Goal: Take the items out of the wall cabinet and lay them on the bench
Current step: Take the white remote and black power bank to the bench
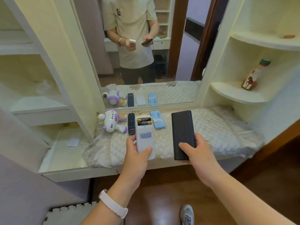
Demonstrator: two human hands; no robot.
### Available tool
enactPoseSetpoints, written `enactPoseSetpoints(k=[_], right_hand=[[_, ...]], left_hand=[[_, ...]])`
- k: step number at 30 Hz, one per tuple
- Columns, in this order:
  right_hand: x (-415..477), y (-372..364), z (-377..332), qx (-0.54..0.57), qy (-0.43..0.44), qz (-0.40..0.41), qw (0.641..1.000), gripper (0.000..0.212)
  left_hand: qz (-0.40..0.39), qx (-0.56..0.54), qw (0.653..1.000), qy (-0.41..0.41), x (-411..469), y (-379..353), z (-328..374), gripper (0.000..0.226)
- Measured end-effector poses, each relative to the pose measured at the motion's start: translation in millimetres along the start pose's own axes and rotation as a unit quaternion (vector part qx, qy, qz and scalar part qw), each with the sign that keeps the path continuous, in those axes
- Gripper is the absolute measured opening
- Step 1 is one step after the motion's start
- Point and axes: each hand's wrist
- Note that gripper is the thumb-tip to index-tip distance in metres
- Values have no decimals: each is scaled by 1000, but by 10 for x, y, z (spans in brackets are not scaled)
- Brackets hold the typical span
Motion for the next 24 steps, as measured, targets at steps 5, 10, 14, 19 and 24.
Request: enactPoseSetpoints(k=[5, 10, 14, 19, 24], right_hand=[[636, 215, 122, 32, -29, -35, 998, 27], [1305, 650, 223, 36, -54, -63, 996, 24], [1805, 992, 349, 36, -69, -95, 992, 23], [2263, 1211, 496, 39, -90, -115, 989, 23], [2594, 1304, 660, 34, -113, -136, 984, 22]], left_hand=[[46, 9, 999, 20, 459, -316, -85, 44], [74, 36, 995, 49, 895, -812, -190, 42], [110, 52, 991, 56, 1197, -1202, -329, 38], [133, 54, 987, 70, 1463, -1545, -425, 37], [138, 66, 985, 84, 1805, -1717, -500, 37]])
Point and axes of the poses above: each hand's wrist, its own x-axis towards the middle knuckle, its own y-axis out of the back of the hand, z = x × y, and after that the axes turned 7 degrees about -x, right-handed
